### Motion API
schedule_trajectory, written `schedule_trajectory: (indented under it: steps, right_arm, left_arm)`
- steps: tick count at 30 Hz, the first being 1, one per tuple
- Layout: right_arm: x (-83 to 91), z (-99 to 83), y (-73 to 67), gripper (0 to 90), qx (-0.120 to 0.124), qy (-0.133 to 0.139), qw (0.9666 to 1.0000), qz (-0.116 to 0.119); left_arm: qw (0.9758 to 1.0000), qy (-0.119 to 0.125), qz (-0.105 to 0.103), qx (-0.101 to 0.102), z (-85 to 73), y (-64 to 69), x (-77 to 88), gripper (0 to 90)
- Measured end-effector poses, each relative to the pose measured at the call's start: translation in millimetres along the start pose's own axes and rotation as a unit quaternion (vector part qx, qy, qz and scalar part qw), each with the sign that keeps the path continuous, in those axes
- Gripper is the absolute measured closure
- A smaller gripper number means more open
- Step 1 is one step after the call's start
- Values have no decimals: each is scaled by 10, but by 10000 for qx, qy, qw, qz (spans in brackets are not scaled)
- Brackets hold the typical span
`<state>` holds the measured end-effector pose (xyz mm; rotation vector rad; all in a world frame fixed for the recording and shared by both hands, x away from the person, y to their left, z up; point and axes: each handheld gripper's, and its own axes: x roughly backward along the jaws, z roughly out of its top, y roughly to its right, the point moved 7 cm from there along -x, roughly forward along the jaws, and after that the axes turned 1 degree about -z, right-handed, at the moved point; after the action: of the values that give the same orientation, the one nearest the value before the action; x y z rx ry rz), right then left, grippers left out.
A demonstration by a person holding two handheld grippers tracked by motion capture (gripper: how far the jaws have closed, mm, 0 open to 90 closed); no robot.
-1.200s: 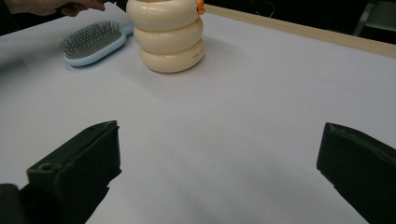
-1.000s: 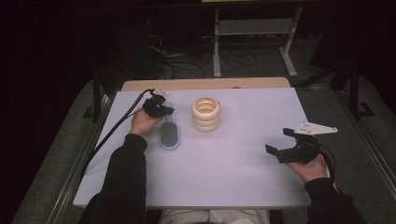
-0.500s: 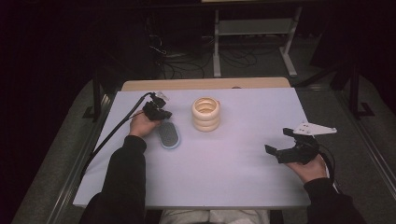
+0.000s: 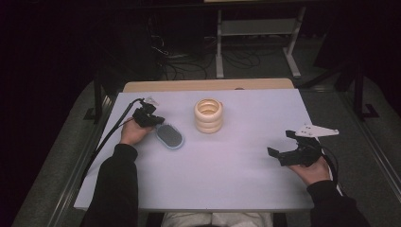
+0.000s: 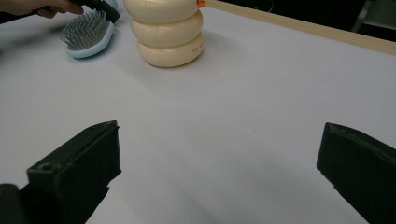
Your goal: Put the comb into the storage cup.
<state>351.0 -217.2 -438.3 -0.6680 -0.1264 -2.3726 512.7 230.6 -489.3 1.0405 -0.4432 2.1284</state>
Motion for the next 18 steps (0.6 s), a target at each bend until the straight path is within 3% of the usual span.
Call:
schedule_trajectory:
  steps: [9,14,18]
  right_arm:
    - [2,-5,-7,0,35,-18,10000,-14]
    - [16,3,-7,0,21,14,10000,-52]
    - [19,-1,-15,0,19,4,10000,-46]
  left_arm:
    - [9999,-81,-73,104,-232,-17,140,900]
    - [9997,-8,-130,224,-325,5,215,900]
    - [9997,-77,-148,183,-378,53,260,900]
